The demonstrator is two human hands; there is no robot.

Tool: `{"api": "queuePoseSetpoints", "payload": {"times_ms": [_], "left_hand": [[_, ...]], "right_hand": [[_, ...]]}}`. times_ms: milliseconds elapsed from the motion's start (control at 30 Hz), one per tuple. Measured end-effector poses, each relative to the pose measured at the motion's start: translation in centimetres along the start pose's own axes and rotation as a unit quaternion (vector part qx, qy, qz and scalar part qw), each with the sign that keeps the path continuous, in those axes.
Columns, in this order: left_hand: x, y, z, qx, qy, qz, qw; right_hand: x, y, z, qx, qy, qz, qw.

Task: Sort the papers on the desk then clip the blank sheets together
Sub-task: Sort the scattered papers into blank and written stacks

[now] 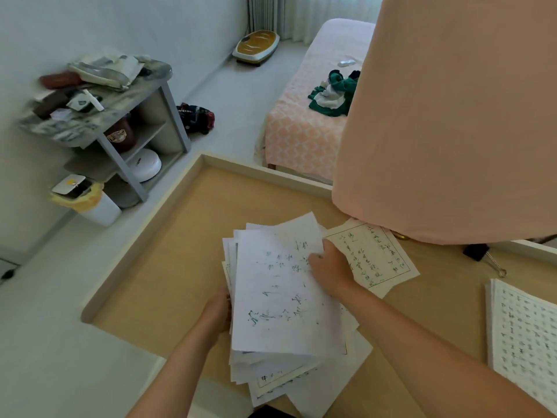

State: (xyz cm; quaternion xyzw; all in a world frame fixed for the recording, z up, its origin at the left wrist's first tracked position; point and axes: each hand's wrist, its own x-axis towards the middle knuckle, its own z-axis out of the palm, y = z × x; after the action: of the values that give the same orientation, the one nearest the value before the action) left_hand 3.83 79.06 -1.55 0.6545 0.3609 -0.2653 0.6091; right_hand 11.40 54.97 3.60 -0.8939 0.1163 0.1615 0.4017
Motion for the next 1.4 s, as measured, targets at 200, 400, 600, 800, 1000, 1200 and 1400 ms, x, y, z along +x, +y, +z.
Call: {"api": "queuePoseSetpoints", "payload": {"times_ms": [200,400,600,800,1000,1200,1400], "left_hand": [[-0.4,0.2,-0.1,0.003,-0.038,-0.026,0.999],[0.8,-0.1,1.7,0.074,0.029,0.052,0.995],[1.4,-0.9,1.5,0.031,0.026,0.071,0.997],[1.7,-1.2,1.0,-0.006,-0.004,0.063,0.998],[1.4,-0.9,2.0,0.07,-0.002,0.075,0.995],[1.6,-0.5,2.7,0.194,0.014,0.08,0.978],[1.8,2.4,4.4,0.355,0.191,0.19,0.895]], "right_hand": [[1.2,4.1,4.1,-0.133,-0.028,-0.021,0.99],[1.8,5.9,5.8,-0.149,0.005,-0.028,0.988],[2.0,5.4,5.1,0.213,-0.016,0.209,0.954],[1.1,6.3,4.0,0.053,0.008,0.19,0.98],[0.5,6.2,3.3,0.187,-0.09,0.231,0.95],[-1.3,6.2,3.6,0.116,-0.114,0.153,0.975],[-1.9,8.0,-1.2,0.194,0.039,0.158,0.967]]}}
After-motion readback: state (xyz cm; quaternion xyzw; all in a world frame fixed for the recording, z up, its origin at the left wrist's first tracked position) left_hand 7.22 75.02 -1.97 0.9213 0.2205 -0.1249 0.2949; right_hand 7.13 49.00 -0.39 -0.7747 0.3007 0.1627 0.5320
